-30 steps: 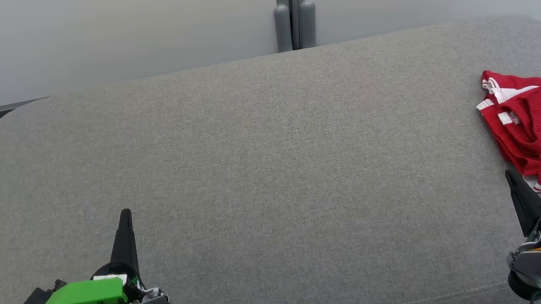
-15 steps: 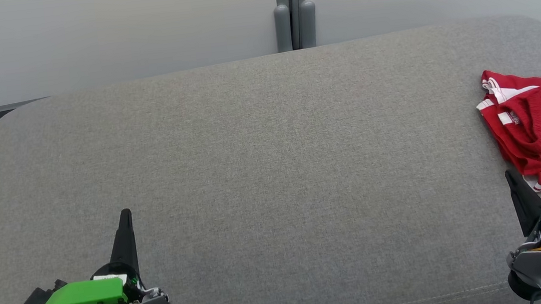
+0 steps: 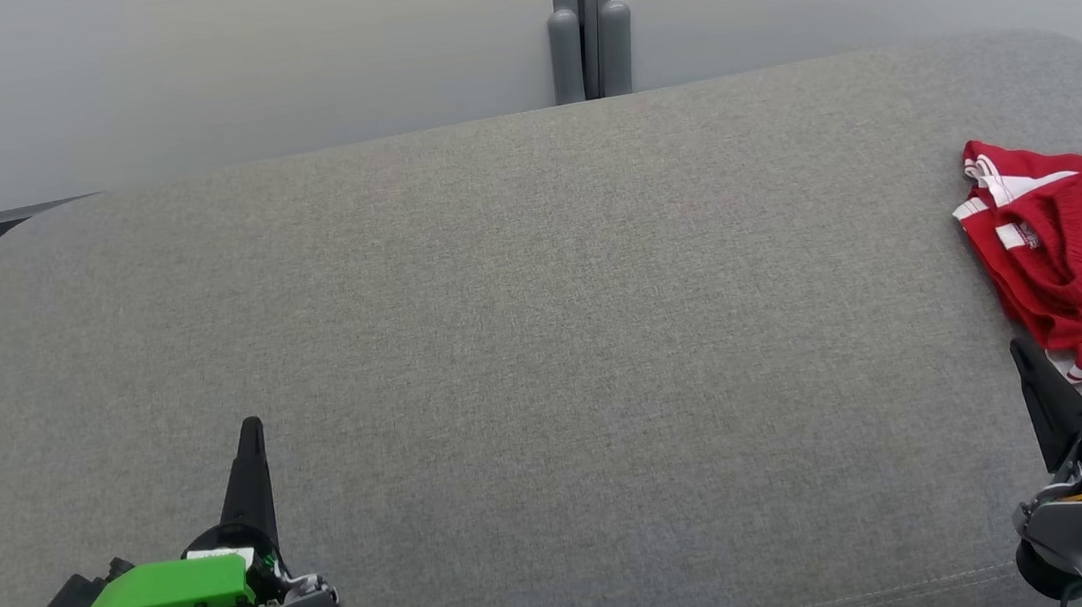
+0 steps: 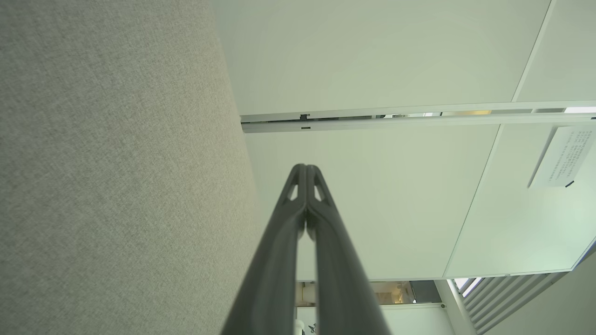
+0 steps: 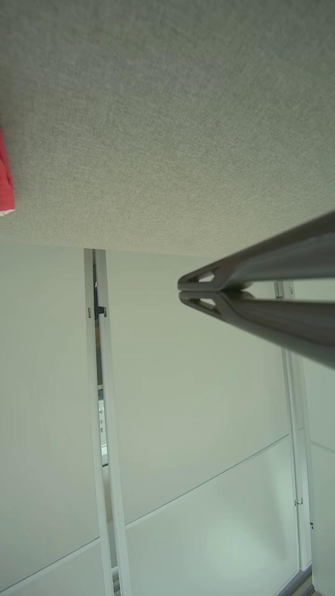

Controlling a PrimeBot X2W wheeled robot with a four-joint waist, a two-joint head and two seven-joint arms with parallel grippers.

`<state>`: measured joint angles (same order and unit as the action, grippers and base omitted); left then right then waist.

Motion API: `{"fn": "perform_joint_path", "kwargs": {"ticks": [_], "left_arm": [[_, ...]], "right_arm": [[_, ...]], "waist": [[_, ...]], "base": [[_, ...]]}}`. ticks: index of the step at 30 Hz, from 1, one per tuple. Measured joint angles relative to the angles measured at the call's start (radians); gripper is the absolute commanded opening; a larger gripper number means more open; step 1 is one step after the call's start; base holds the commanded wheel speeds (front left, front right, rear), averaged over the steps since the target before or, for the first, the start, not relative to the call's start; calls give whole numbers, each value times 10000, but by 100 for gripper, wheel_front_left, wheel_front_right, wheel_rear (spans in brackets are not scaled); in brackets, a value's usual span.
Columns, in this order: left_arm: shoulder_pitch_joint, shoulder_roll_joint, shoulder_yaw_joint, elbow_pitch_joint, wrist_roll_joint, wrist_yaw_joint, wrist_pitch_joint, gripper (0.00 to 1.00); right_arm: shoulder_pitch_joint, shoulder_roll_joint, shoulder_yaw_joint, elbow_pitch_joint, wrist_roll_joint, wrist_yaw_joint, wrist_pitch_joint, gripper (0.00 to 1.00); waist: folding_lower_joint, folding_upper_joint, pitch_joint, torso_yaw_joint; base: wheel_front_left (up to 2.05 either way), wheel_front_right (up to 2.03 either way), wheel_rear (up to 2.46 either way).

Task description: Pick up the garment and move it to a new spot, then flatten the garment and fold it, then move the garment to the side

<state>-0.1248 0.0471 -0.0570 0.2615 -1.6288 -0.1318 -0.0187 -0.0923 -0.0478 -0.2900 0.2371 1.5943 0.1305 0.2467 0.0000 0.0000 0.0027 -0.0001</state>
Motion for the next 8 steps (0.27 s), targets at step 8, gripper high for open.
{"fn": "perform_joint_path", "kwargs": {"ticks": [8], "left_arm": [[0, 0, 0, 0, 0, 0, 0, 0]], "right_arm": [[0, 0, 0, 0, 0, 0, 0, 0]], "waist": [[0, 0, 0, 0]], "base": [[0, 0, 0]]}}
